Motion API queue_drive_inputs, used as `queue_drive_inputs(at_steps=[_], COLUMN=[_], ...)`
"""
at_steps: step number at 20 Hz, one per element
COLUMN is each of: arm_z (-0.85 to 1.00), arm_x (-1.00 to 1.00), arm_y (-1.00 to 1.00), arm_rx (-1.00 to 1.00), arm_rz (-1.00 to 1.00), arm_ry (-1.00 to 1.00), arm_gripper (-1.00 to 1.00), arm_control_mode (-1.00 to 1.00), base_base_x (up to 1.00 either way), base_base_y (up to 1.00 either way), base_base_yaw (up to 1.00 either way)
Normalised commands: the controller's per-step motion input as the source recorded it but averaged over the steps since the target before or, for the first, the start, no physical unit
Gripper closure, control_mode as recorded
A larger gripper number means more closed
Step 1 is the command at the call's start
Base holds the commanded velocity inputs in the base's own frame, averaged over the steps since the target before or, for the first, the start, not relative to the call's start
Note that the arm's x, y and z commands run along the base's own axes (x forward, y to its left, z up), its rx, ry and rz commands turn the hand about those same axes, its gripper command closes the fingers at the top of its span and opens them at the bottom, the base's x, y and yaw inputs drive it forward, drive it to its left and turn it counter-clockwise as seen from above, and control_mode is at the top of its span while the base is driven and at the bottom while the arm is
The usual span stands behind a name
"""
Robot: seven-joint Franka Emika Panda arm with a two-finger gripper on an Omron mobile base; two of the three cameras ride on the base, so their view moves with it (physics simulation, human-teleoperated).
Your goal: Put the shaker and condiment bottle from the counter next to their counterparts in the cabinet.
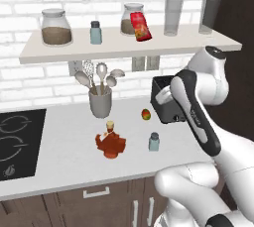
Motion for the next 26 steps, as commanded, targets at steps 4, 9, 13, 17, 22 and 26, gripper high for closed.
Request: queue_drive_inputs(at_steps=[4, 9, 13, 17, 22, 26], arm_z=[-0.37, -0.16, 0.0, 0.0, -0.06, -0.03], arm_x=[0.0, -0.01, 0.0, 0.0, 0.07, 0.07], arm_y=[0.13, 0.16, 0.23, 0.38, 0.27, 0.09], arm_rx=[0.05, -0.02, 0.0, 0.0, 0.0, 0.0], arm_rz=[0.34, 0.16, 0.14, 0.14, 0.09, 0.08], arm_ry=[-0.08, -0.02, 0.0, 0.07, 0.21, 0.08], arm_gripper=[-1.0, -1.0, -1.0, -1.0, -1.0, -1.0], arm_control_mode=[-1.0, -1.0, -1.0, -1.0, -1.0, -1.0], base_base_x=[0.0, 0.0, 0.0, 0.0, 0.0, 0.0], base_base_y=[0.0, 0.0, 0.0, 0.0, 0.0, 0.0], base_base_yaw=[0.0, 0.0, 0.0, 0.0, 0.0, 0.0])
